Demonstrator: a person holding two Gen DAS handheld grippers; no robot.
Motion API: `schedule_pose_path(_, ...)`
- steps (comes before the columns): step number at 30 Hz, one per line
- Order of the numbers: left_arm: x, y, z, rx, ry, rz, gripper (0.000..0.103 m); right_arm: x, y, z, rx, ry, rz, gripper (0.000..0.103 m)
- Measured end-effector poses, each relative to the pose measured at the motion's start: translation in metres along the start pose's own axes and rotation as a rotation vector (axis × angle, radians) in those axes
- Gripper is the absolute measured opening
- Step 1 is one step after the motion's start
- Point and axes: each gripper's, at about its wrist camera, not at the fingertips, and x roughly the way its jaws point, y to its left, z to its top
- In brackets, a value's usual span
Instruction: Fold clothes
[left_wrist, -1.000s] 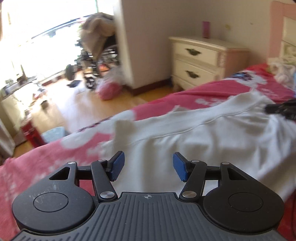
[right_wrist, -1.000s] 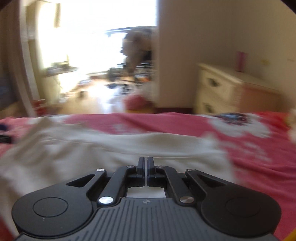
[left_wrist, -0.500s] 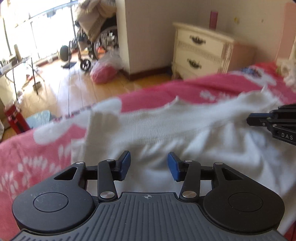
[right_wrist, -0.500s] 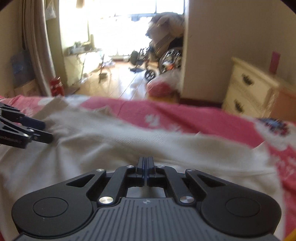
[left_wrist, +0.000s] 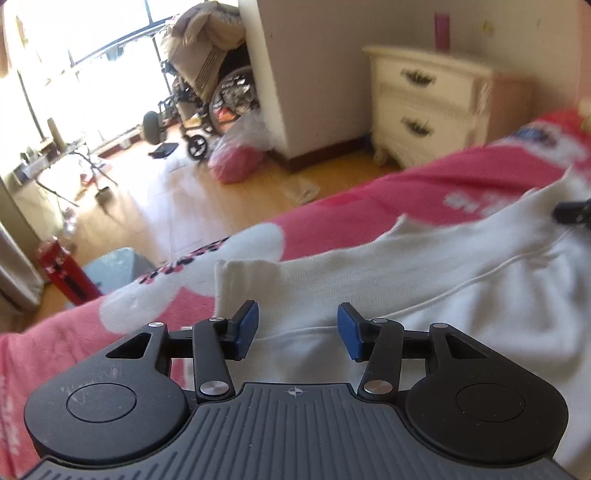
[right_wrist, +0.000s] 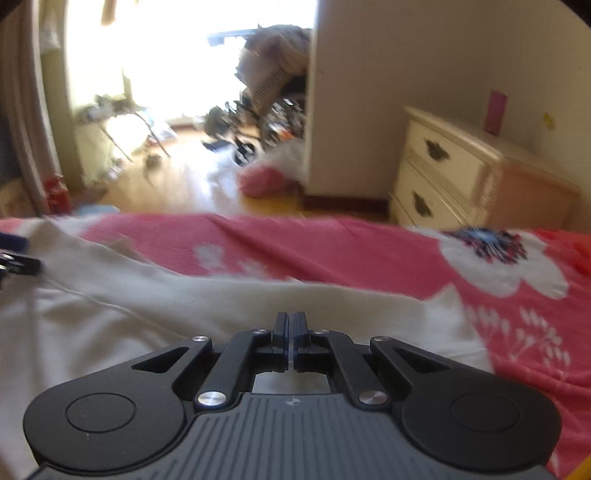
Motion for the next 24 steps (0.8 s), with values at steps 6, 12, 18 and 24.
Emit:
schedule_pose_path(6,0.015,0.008,-0.002,-0.041,-0.003,0.004,0.052,0.021,-0.001,0.002,-0.018,-0.009,-0.010,0.000)
schedule_pose_path(12,0.017,0.009,0.001,-0.044,-0.001,0.013,0.052,0.026,-0.012,0.004,0.011,-0.007,0.029,0.000)
schedule_pose_path(18,0.006,0.015,0.008,-0.084,-0.031,0.008,0.052,0.016,-0.009,0.016,0.004,-0.016,0.033,0.001)
schedule_pose_path(24,-0.001,0.034,0.012,-0.145,-0.015,-0.055,0.057,0.006,0.012,0.041,-0.067,-0.043,0.308,0.014)
